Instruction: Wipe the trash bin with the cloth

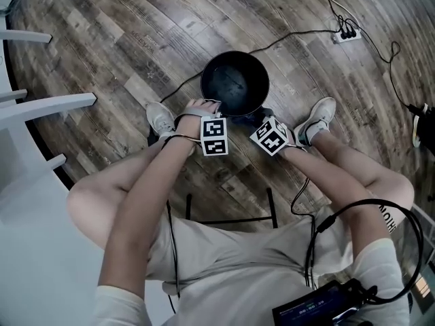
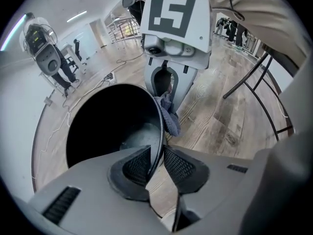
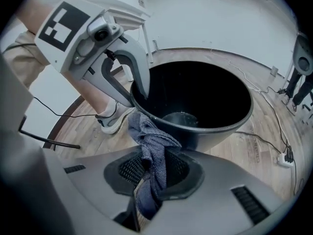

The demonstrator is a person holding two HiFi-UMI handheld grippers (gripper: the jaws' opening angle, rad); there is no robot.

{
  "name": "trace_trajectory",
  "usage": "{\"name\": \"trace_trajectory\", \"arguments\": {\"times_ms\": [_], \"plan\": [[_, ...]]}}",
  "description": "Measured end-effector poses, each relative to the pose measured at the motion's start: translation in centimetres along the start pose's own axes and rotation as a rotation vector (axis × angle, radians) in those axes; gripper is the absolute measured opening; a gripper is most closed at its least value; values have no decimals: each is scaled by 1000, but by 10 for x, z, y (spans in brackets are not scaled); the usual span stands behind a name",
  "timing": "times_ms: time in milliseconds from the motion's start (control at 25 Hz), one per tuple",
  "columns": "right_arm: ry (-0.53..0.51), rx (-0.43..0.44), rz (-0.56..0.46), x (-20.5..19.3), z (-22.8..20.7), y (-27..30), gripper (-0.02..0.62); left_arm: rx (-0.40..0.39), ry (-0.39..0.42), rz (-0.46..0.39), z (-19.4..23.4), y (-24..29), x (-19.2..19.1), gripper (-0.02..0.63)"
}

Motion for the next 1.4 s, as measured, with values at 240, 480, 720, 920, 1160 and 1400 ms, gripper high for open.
{"name": "trace_trajectory", "arguments": {"times_ms": [240,480,720,920,1160,1400], "plan": [[52,5,42,-12,-15,19,78,35,13,-34,5,-1,3,96],[78,-27,67,-28,-33,43,78,89,4,-63,10,0,9,96],[109,-62,96,-51,-47,82,78,100,7,-77,10,-2,12,97],[146,-75,116,-64,-55,110,78,109,14,-86,10,-2,12,97],[153,-62,179,-79,-60,126,78,122,20,-94,10,-2,12,97],[180,-50,119,-72,-53,111,78,117,17,-84,10,-1,10,97]]}}
Point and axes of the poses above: the fingertips, and each gripper's own axes: y forward along the fingers, z to its left, x out of its top, the point moved 2 cm from there along -y, backward along the fingers, and after that the axes turned 14 degrees about x, right-handed, at the moved point
